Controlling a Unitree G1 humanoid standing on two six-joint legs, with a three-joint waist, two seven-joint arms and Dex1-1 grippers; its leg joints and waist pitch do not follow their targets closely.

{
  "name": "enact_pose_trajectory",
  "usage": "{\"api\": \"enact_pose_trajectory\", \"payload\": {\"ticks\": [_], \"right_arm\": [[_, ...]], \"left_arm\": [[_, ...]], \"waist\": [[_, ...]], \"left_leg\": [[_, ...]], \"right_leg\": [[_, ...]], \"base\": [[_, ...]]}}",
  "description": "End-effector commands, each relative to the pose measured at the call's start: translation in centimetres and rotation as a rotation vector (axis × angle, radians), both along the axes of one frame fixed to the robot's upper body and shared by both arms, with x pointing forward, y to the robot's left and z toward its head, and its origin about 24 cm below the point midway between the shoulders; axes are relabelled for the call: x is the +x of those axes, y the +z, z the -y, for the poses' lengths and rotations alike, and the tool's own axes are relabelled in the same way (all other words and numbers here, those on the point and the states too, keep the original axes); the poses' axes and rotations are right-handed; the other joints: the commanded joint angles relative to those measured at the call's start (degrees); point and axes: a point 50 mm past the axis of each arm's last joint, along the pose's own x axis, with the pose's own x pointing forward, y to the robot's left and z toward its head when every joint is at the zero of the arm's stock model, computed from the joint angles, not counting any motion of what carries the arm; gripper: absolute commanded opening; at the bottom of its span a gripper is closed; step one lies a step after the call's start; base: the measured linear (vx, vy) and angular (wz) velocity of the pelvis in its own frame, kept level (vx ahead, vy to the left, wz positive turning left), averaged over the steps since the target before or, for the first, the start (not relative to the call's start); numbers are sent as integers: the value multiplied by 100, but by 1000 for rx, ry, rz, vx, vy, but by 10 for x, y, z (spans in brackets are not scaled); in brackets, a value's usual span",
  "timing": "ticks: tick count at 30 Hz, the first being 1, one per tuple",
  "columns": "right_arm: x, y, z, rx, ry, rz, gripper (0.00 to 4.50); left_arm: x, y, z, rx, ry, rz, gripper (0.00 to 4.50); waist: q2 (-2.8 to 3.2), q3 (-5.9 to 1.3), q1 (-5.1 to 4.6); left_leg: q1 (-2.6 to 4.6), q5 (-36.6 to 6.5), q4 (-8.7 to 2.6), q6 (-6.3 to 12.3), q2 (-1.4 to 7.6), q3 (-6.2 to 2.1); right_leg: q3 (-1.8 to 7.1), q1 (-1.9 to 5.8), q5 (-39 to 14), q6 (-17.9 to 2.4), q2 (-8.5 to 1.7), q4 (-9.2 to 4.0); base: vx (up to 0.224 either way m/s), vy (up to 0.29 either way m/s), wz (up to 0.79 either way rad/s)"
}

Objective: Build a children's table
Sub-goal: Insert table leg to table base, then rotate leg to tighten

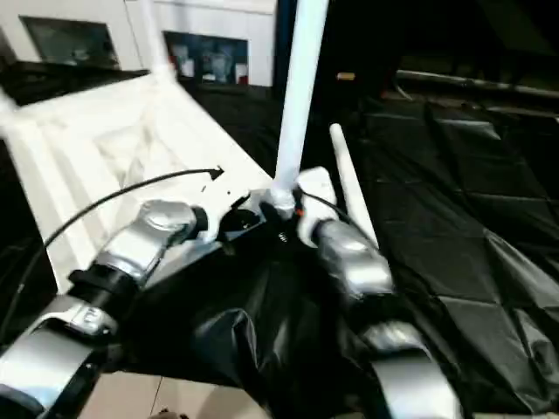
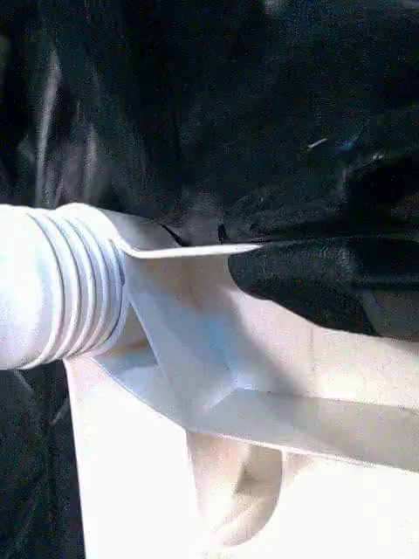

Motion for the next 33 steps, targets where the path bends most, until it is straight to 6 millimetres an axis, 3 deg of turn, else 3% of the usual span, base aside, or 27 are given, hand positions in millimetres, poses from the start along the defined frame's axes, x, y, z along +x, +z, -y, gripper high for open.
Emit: {"api": "enact_pose_trajectory", "payload": {"ticks": [1, 5, 12, 15, 19, 23, 28, 33], "right_arm": [[-7, 14, 4, -14, 86, 31, 448], [-17, 22, 17, -58, 148, 37, 448], [-27, 28, 29, -128, 186, 26, 448], [-29, 27, 28, -142, 215, 15, 448], [-37, 27, 24, -151, 299, -8, 448], [-41, 25, 23, -176, 343, -20, 448], [-41, 22, 23, -206, 352, -14, 448], [-41, 20, 21, -211, 367, -14, 448]], "left_arm": [[-6, -2, 2, 4, -70, -1, 0], [-11, -2, -3, 2, -131, -6, 0], [-28, -3, -12, -14, -301, -52, 0], [-38, -1, -11, -39, -384, -68, 0], [-47, 1, -11, -48, -457, -82, 0], [-46, 2, -12, -42, -459, -80, 0], [-47, 4, -13, -35, -470, -79, 0], [-48, 4, -12, -34, -477, -79, 0]], "waist": [[67, -475, 31], [49, -459, 58], [64, -457, 113], [73, -472, 157], [70, -485, 183], [71, -477, 210], [77, -474, 227], [73, -495, 225]], "left_leg": [[-59, 307, -235, 1006, 200, -10], [-71, 129, -230, 932, 206, -8], [-46, -14, -240, 632, 227, 7], [-22, 59, -229, 575, 234, 16], [-36, 191, -206, 641, 226, 16], [-36, 34, -206, 586, 222, 21], [-42, -213, -209, 366, 225, 18], [-42, -145, -189, 354, 217, 20]], "right_leg": [[399, 517, 721, -1444, -477, -285], [397, 537, 465, -1431, -476, -308], [407, 505, 108, -1354, -471, -309], [415, 491, 268, -1382, -464, -279], [413, 506, 620, -1420, -450, -228], [410, 505, 355, -1359, -455, -255], [406, 504, -191, -1174, -457, -297], [404, 495, -37, -1187, -440, -270]], "base": [[0, 0, 0], [0, 0, 0], [0, 0, 0], [0, 0, 0], [0, 0, 0], [0, 0, 0], [0, 0, 0], [0, 0, 0]]}}
